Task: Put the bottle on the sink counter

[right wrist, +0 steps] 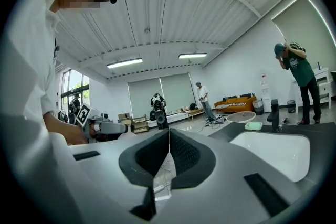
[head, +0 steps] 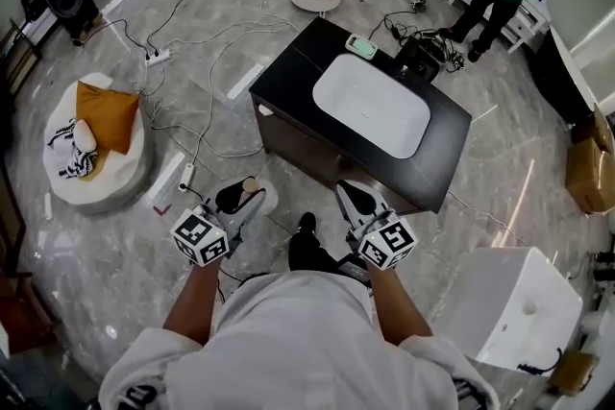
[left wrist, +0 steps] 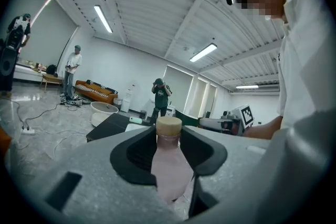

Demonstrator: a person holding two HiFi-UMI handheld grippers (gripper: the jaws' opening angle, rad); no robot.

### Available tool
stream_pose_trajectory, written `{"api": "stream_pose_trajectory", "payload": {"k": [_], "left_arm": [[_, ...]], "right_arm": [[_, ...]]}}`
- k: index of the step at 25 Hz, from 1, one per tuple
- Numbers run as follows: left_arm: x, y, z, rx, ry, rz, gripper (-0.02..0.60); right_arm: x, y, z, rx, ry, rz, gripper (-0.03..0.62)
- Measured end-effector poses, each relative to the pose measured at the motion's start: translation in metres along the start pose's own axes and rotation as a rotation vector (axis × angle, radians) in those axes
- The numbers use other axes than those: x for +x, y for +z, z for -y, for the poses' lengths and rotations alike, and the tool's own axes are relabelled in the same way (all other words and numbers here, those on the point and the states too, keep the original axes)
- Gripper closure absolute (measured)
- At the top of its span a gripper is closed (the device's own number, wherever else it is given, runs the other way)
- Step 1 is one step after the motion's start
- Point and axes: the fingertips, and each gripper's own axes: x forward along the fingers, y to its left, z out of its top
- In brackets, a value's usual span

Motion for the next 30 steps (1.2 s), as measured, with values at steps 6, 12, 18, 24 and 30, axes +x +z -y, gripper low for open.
{"api": "stream_pose_trajectory", "payload": {"k": [6, 12, 18, 24, 30], "left_arm": [[0.057, 0.033, -0.033, -0.014, 0.02, 0.03, 0.434], [0.108, 0.06, -0.065, -0.022, 0.053, 0.061, 0.434], [0.139, 0.072, -0.084, -0.023, 0.072, 0.063, 0.434], [0.163, 0.079, -0.105, -0.034, 0.063, 0.062, 0.434], [0.184, 0.091, -0.139, -0.019, 0.054, 0.051, 0.434]], "right_arm": [[0.031, 0.024, 0.072, 0.012, 0.011, 0.004, 0.579], [0.056, 0.043, 0.132, 0.011, 0.037, 0.022, 0.579], [0.071, 0.048, 0.173, 0.009, 0.042, 0.029, 0.579], [0.079, 0.043, 0.193, 0.03, 0.036, 0.016, 0.579], [0.099, 0.047, 0.212, 0.034, 0.011, 0.017, 0.579]]}}
